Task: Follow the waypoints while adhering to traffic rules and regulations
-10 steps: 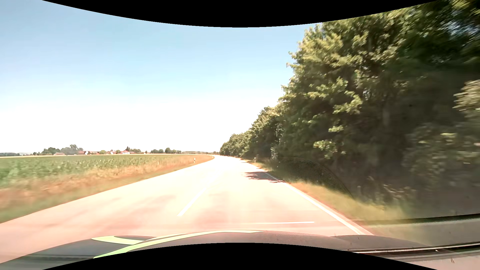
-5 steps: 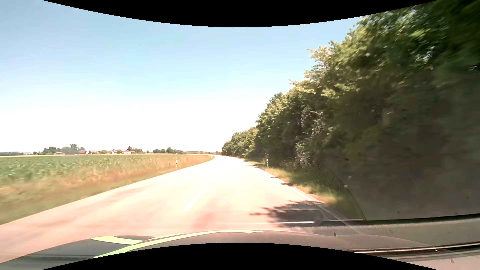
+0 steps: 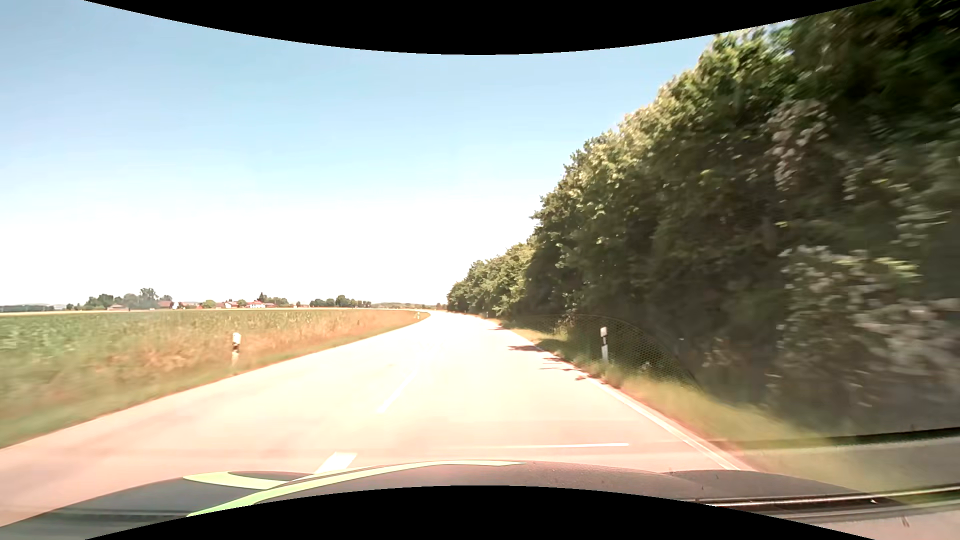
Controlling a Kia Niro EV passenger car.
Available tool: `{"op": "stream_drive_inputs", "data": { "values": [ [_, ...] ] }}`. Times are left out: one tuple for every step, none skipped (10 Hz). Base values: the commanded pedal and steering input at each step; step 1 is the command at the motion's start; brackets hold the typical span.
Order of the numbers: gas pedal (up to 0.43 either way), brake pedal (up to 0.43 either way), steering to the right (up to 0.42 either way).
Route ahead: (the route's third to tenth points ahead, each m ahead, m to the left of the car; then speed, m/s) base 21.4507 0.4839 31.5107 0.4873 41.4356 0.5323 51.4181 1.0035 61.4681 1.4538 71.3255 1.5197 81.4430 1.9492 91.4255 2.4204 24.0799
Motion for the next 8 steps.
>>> {"op": "stream_drive_inputs", "data": {
  "values": [
    [0.209,0.000,-0.007],
    [0.220,0.000,-0.006],
    [0.220,0.000,-0.006],
    [0.220,0.000,-0.006],
    [0.220,0.000,-0.006],
    [0.220,0.000,-0.006],
    [0.220,0.000,-0.006],
    [0.228,0.000,-0.007]
  ]
}}
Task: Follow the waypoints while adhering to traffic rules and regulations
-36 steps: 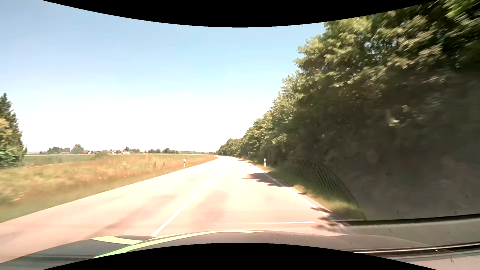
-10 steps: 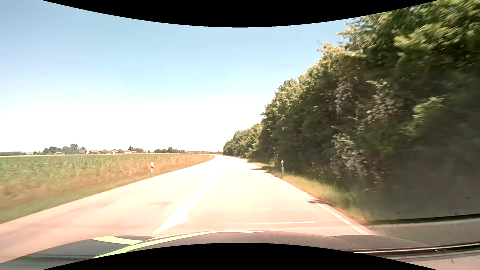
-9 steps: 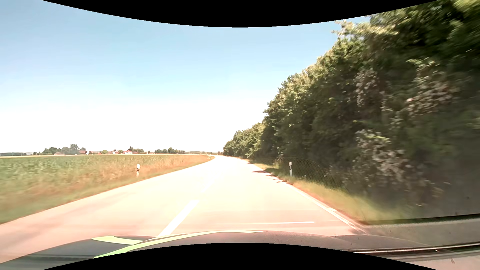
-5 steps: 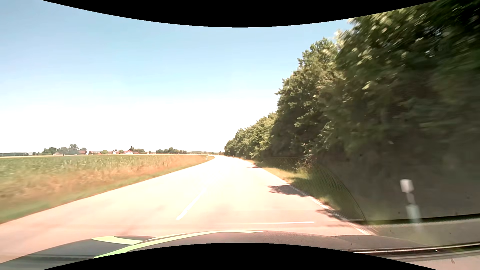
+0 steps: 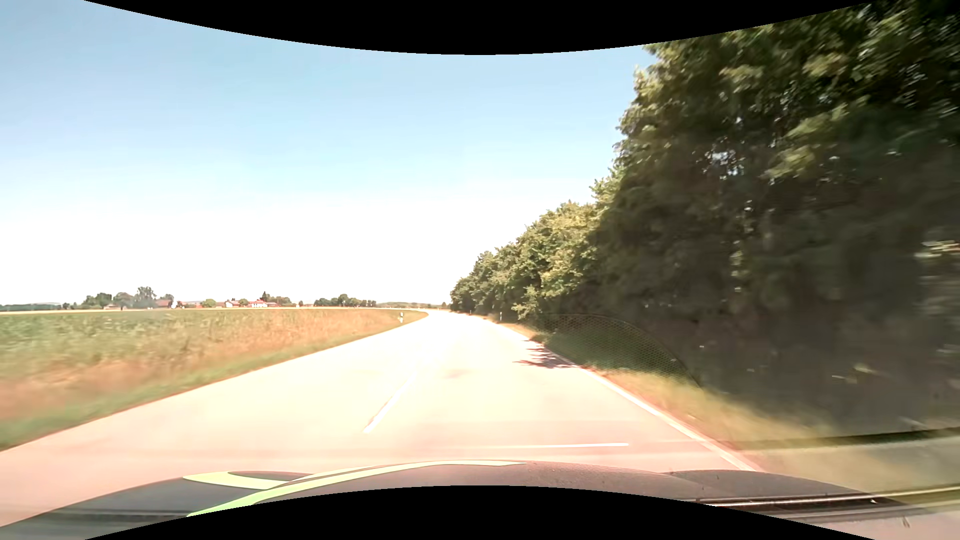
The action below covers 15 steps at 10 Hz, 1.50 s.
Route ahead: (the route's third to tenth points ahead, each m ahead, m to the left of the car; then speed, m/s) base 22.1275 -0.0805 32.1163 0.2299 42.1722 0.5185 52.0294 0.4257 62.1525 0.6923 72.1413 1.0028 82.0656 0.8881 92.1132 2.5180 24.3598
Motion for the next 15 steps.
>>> {"op": "stream_drive_inputs", "data": {
  "values": [
    [0.228,0.000,-0.007],
    [0.228,0.000,-0.007],
    [0.228,0.000,-0.007],
    [0.228,0.000,-0.007],
    [0.228,0.000,-0.007],
    [0.228,0.000,-0.007],
    [0.228,0.000,-0.007],
    [0.228,0.000,-0.007],
    [0.228,0.000,-0.007],
    [0.228,0.000,-0.007],
    [0.228,0.000,-0.008],
    [0.228,0.000,-0.008],
    [0.228,0.000,-0.009],
    [0.228,0.000,-0.010],
    [0.228,0.000,-0.012]
  ]
}}
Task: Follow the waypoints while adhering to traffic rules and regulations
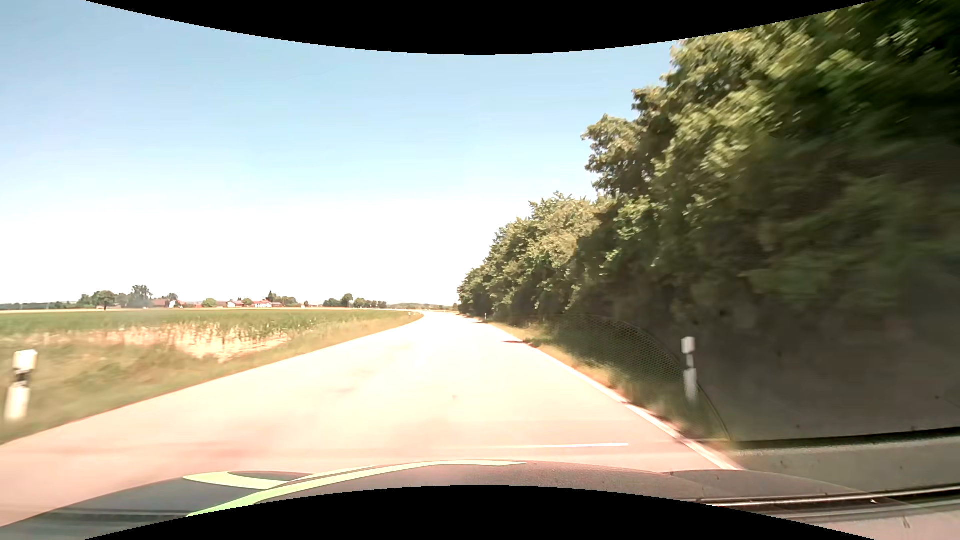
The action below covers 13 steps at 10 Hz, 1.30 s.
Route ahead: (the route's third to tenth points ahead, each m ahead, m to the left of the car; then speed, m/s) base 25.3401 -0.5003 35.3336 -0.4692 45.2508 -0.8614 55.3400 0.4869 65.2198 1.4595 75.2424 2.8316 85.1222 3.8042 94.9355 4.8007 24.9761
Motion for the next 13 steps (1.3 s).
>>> {"op": "stream_drive_inputs", "data": {
  "values": [
    [0.228,0.000,-0.012],
    [0.220,0.000,-0.012],
    [0.220,0.000,-0.012],
    [0.209,0.000,-0.012],
    [0.209,0.000,-0.011],
    [0.197,0.000,-0.010],
    [0.197,0.000,-0.009],
    [0.197,0.000,-0.009],
    [0.197,0.000,-0.009],
    [0.197,0.000,-0.009],
    [0.197,0.000,-0.008],
    [0.197,0.000,-0.008],
    [0.197,0.000,-0.008]
  ]
}}
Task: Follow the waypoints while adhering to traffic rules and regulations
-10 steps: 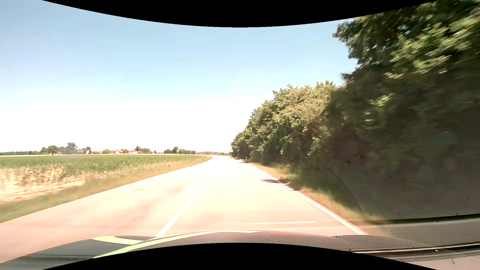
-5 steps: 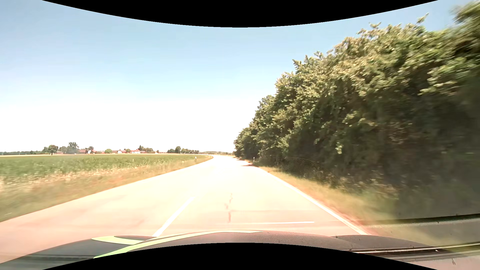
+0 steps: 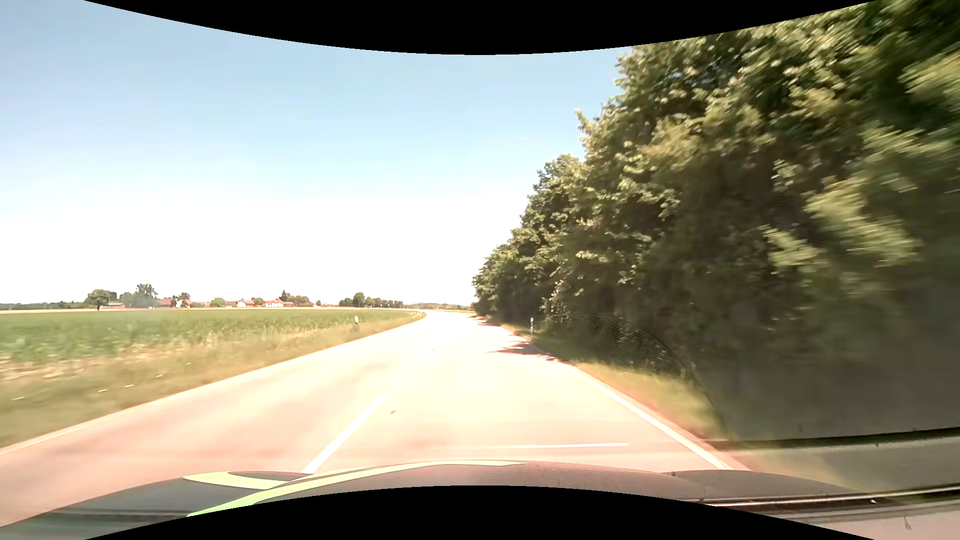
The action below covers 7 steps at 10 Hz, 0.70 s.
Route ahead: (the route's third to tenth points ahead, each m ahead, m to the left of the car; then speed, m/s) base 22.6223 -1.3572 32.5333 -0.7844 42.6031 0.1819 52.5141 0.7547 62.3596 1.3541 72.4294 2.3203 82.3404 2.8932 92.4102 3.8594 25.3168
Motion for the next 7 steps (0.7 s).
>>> {"op": "stream_drive_inputs", "data": {
  "values": [
    [0.197,0.000,-0.008],
    [0.197,0.000,-0.008],
    [0.197,0.000,-0.007],
    [0.197,0.000,-0.007],
    [0.197,0.000,-0.007],
    [0.197,0.000,-0.006],
    [0.197,0.000,-0.007]
  ]
}}
